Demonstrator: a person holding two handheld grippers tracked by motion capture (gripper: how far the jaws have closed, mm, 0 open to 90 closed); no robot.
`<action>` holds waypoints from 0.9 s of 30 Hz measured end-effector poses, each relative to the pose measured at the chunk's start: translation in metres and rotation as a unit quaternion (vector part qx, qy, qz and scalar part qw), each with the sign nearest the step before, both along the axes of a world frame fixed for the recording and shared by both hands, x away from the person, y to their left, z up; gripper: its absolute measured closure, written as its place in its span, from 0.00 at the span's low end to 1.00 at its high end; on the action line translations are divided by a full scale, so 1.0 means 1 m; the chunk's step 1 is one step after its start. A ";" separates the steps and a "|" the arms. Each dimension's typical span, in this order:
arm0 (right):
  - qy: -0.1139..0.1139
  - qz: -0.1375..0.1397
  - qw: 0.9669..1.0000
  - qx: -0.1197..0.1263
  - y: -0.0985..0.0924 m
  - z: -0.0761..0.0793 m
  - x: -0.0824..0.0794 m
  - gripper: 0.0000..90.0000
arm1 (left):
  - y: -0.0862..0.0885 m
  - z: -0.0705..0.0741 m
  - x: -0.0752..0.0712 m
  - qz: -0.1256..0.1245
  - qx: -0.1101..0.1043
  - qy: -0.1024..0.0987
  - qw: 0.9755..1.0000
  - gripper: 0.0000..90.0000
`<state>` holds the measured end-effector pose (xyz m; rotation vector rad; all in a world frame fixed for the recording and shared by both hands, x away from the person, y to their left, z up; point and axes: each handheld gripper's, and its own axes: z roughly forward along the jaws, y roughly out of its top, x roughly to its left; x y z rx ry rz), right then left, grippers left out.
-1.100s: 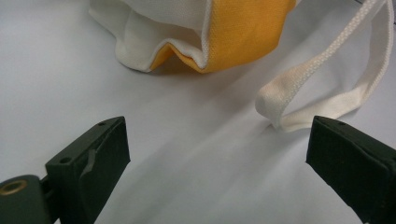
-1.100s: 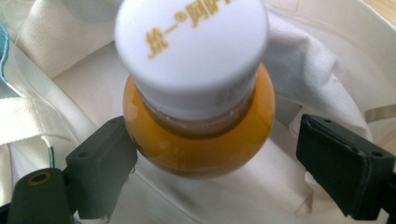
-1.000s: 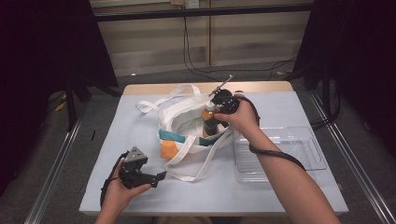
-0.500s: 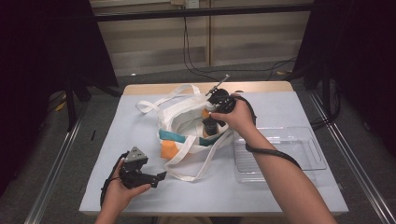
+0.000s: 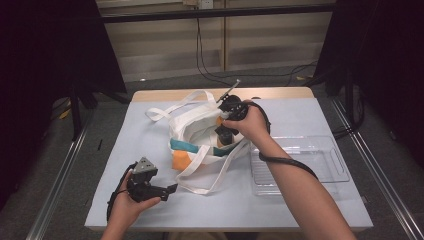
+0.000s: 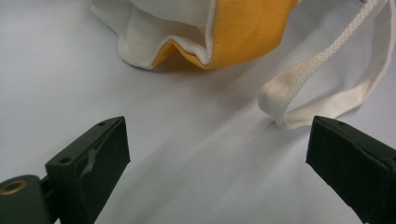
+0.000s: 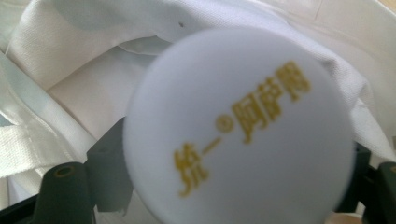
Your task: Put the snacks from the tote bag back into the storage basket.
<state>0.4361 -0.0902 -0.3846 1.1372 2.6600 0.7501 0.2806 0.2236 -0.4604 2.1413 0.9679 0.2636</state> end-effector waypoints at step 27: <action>0.043 -0.004 0.999 -0.022 0.002 0.001 0.002 0.34 | 0.000 0.000 -0.001 0.008 -0.003 0.000 1.000 0.06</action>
